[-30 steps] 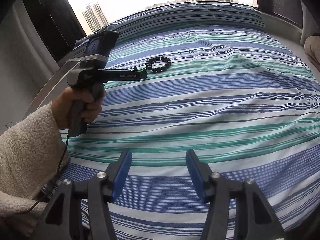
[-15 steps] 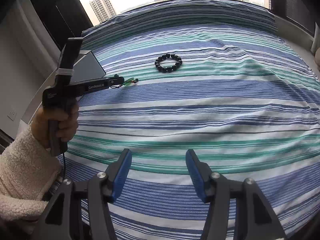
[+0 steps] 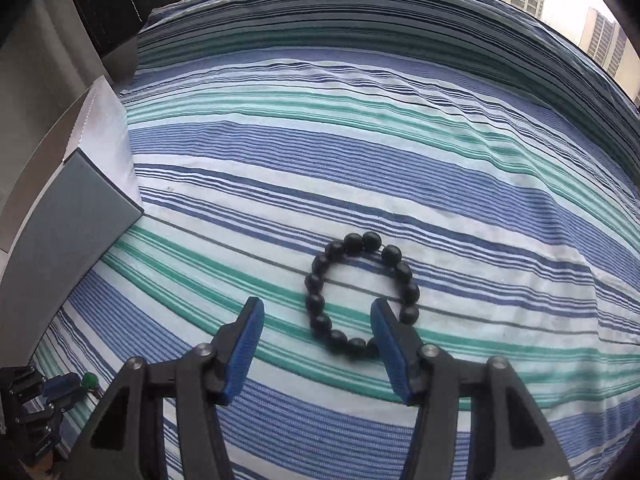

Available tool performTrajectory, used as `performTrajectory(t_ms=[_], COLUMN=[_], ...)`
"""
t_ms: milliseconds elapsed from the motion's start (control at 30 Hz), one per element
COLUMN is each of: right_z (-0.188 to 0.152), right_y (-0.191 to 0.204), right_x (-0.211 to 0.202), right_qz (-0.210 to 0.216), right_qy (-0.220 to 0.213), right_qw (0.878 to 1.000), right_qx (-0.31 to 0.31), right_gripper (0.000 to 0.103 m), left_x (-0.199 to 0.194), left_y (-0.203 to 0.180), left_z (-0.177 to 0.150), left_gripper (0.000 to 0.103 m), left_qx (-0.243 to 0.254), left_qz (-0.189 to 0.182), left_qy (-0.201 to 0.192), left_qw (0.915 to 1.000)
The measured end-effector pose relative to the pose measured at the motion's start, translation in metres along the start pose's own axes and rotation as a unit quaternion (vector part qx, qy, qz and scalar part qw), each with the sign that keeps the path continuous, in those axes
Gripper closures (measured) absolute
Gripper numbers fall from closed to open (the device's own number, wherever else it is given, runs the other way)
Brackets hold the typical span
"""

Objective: Organize jewelry
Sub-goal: 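Grasp the green pendant cord with the left tool, then grasp the black bead bracelet with the right tool while the left tool holds the pendant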

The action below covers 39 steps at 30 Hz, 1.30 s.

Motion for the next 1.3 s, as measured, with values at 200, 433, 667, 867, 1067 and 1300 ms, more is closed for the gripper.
performTrajectory(t_ms=[200,433,667,867,1067,1300], right_z=[-0.004,-0.083,-0.175,-0.198,-0.203,-0.186], right_y=[0.006,0.059,0.113,0.115,0.111,0.12], right_x=[0.016,-0.026,-0.046,-0.081,-0.086,-0.053], right_qz=[-0.005,0.048,0.092,0.137,0.11,0.09], right_qy=[0.021,0.056,0.063,0.007,-0.001,0.007], right_qw=[1.0,0.997,0.993,0.991,0.994,0.993], right_qx=[-0.005,-0.034,-0.038,0.0,-0.026,-0.077], right_gripper=[0.091,0.091,0.09,0.061,0.061,0.061], left_x=[-0.005,-0.016,-0.025,-0.049,-0.04,-0.026], left_y=[0.008,0.006,0.009,0.04,0.022,0.0], left_z=[-0.009,-0.019,-0.04,-0.056,-0.051,-0.044], left_gripper=[0.093,0.093,0.079,0.035,0.035,0.052], left_qx=[0.001,0.014,0.023,0.006,0.031,0.068], left_qz=[0.0,-0.006,-0.006,-0.011,-0.012,0.033], left_qy=[-0.003,-0.003,0.001,-0.009,-0.009,-0.026], left_qw=[1.0,0.9999,0.9997,0.9999,0.9994,0.9968])
Point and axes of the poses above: each gripper's, at about its wrist camera, not at the fingertips, and x roughly the way its jaws point, y to its left, z to its top, the point moved 4 cm from there along x, roughly the way its jaws point, and after that the axes turned 10 degrees about z, right-handed, at the moved point
